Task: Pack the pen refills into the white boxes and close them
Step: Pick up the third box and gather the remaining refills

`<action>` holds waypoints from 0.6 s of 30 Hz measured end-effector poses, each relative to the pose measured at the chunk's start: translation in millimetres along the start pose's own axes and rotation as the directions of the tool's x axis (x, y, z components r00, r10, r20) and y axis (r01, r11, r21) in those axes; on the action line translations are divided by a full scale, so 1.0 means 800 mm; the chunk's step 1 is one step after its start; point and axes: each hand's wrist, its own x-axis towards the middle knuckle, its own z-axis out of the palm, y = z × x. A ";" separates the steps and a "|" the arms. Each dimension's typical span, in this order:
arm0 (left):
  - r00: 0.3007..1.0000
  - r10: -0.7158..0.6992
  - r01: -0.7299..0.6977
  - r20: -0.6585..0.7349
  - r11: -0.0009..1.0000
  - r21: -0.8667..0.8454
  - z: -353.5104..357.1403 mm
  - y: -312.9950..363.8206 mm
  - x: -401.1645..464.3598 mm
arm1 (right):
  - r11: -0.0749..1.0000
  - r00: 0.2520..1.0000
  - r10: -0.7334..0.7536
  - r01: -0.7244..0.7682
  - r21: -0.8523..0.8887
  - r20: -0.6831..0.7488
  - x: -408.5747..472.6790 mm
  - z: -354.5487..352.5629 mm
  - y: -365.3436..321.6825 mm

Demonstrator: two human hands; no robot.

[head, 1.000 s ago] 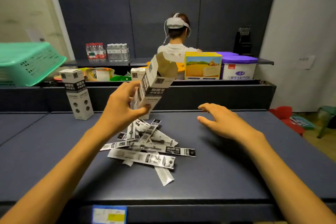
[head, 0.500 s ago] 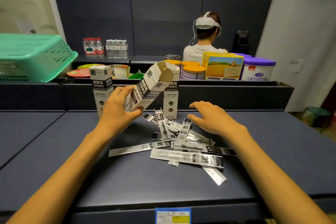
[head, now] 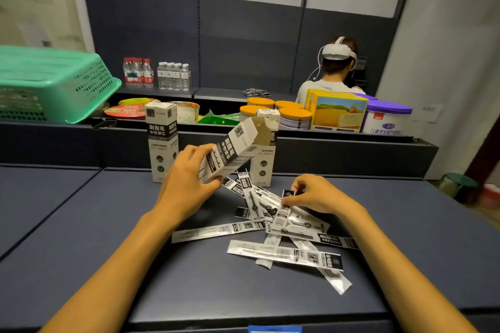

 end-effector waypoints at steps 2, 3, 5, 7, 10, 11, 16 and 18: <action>1.000 0.000 0.000 0.004 1.000 0.007 0.000 -0.001 -0.001 | 0.993 0.998 -0.052 0.056 0.106 -0.037 0.005 -0.003 0.005; 1.000 0.001 -0.001 0.007 1.000 0.010 0.000 -0.002 -0.001 | 0.978 0.995 -0.068 0.081 0.194 -0.071 0.006 -0.005 0.008; 1.000 0.007 -0.007 0.011 1.000 0.020 0.000 -0.004 0.000 | 0.892 0.984 -0.094 0.150 0.427 -0.149 0.007 -0.012 0.011; 1.000 0.014 -0.014 0.011 0.999 0.035 0.001 -0.006 0.000 | 0.755 0.979 -0.101 0.191 0.627 -0.176 0.002 -0.022 0.011; 1.000 0.010 -0.010 0.001 0.999 0.046 0.000 -0.009 0.000 | 0.558 0.974 -0.154 0.222 0.800 -0.163 -0.010 -0.038 0.007; 1.000 0.013 -0.012 -0.002 0.999 0.047 -0.001 -0.009 0.000 | 0.498 0.971 -0.158 0.234 0.835 -0.178 -0.013 -0.041 0.006; 1.000 0.025 -0.025 -0.001 0.998 0.061 -0.002 -0.009 -0.001 | 0.341 0.959 -0.167 0.274 0.899 -0.229 -0.022 -0.046 -0.002; 1.000 0.022 -0.022 -0.003 0.998 0.059 -0.003 -0.009 -0.001 | 0.319 0.948 -0.253 0.272 0.908 -0.195 -0.025 -0.046 0.000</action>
